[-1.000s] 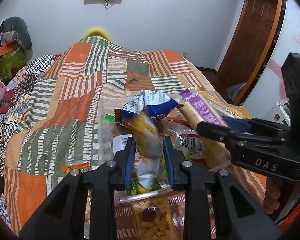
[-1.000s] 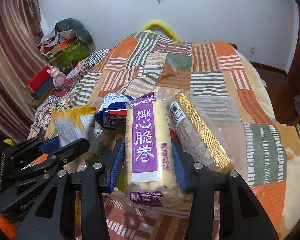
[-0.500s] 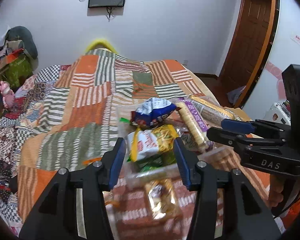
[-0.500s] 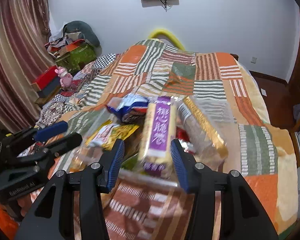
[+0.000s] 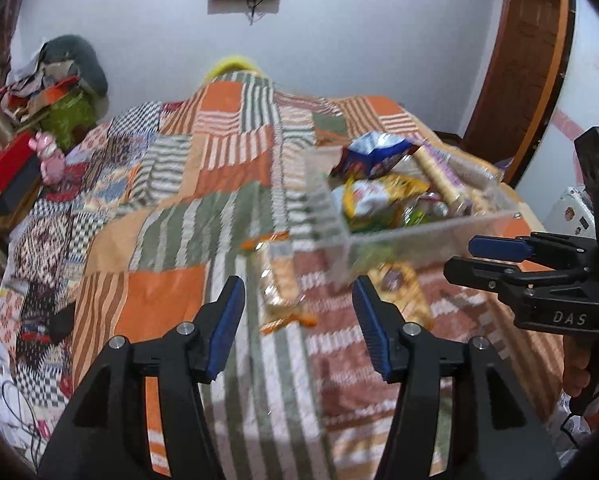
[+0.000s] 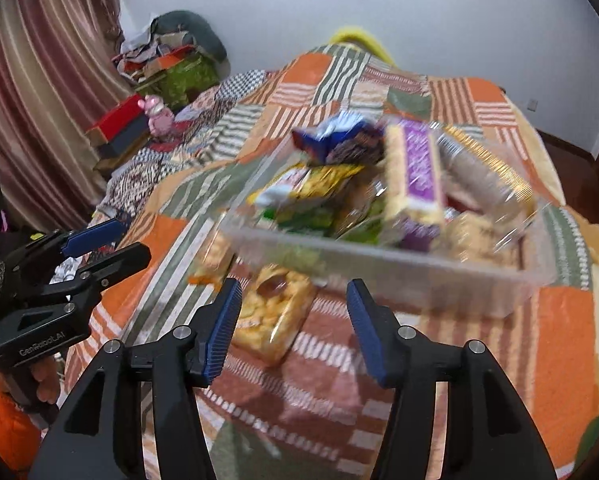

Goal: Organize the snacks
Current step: 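Grasp the orange-wrapped bar with left tool while right grasps the wrapped cake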

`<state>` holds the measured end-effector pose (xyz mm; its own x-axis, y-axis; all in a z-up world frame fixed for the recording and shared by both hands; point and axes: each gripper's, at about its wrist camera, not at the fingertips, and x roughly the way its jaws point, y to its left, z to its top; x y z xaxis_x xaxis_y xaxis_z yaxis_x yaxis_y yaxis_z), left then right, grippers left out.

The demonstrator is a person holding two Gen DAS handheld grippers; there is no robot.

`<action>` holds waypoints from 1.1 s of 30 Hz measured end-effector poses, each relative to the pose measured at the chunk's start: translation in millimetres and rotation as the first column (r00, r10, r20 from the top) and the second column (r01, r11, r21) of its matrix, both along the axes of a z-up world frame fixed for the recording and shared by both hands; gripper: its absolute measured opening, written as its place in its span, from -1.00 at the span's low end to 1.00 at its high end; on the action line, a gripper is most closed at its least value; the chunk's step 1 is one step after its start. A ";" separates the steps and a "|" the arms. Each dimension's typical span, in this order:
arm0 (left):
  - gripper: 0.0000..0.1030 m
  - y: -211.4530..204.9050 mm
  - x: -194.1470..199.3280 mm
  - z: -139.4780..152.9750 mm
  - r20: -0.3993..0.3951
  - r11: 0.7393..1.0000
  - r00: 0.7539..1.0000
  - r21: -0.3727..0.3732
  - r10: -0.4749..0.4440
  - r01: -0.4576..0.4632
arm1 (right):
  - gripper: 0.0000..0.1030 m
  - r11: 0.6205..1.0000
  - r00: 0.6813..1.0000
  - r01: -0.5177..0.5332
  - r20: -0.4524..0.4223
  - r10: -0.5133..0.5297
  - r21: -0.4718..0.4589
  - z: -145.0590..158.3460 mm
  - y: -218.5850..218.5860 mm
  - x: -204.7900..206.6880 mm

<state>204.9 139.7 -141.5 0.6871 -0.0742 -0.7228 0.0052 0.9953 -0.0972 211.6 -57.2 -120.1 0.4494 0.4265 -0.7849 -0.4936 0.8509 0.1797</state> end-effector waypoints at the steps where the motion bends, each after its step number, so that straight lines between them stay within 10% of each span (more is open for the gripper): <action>1: 0.08 3.0 -1.6 -3.1 -0.006 1.000 1.000 -0.002 0.006 -0.006 | 0.00 1.000 1.000 0.000 -0.011 0.000 -0.002 -3.9 3.6 1.1; 15: 0.08 21.7 11.7 -52.0 -0.094 0.998 0.995 -0.060 0.031 -0.037 | 0.14 0.996 0.993 -0.031 -0.113 0.021 -0.087 -51.6 41.7 14.9; 33: 0.08 10.0 88.7 -94.9 -0.155 0.998 0.987 -0.044 0.043 -0.051 | -0.12 0.995 0.997 -0.024 -0.070 0.018 -0.093 -37.0 -12.2 -4.8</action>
